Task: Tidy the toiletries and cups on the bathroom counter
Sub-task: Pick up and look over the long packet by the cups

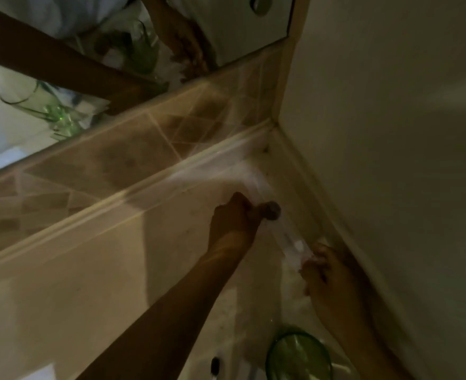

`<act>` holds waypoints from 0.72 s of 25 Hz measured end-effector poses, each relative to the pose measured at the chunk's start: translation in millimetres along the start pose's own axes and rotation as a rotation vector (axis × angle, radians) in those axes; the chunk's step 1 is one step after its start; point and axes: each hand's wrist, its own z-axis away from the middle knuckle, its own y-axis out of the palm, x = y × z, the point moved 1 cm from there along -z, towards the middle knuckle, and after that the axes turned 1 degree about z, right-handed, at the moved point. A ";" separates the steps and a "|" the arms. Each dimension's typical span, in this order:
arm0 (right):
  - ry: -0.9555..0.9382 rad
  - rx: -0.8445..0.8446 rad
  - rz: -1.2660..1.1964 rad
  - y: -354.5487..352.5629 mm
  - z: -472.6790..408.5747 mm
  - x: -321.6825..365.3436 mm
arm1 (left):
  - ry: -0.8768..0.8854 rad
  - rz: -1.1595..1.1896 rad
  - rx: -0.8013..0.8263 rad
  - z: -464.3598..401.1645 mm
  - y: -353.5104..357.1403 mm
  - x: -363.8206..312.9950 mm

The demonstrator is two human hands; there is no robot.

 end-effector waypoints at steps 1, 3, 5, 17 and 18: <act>-0.045 -0.055 0.142 -1.8 5.9 -2.2 | 0.112 -0.084 -0.059 4.4 -1.4 7.1; -0.135 -0.103 0.250 -2.7 12.0 -2.5 | 0.461 -0.328 -0.161 9.0 -2.0 23.6; -0.198 -0.013 0.272 3.4 12.3 0.9 | 0.734 -0.532 -0.176 3.4 -1.2 39.1; -0.275 0.089 0.452 16.5 -23.8 8.5 | 0.864 -0.657 -0.064 -30.2 -2.2 23.2; -0.262 0.090 0.454 16.8 -23.2 8.5 | 0.874 -0.675 -0.052 -33.8 -2.6 21.3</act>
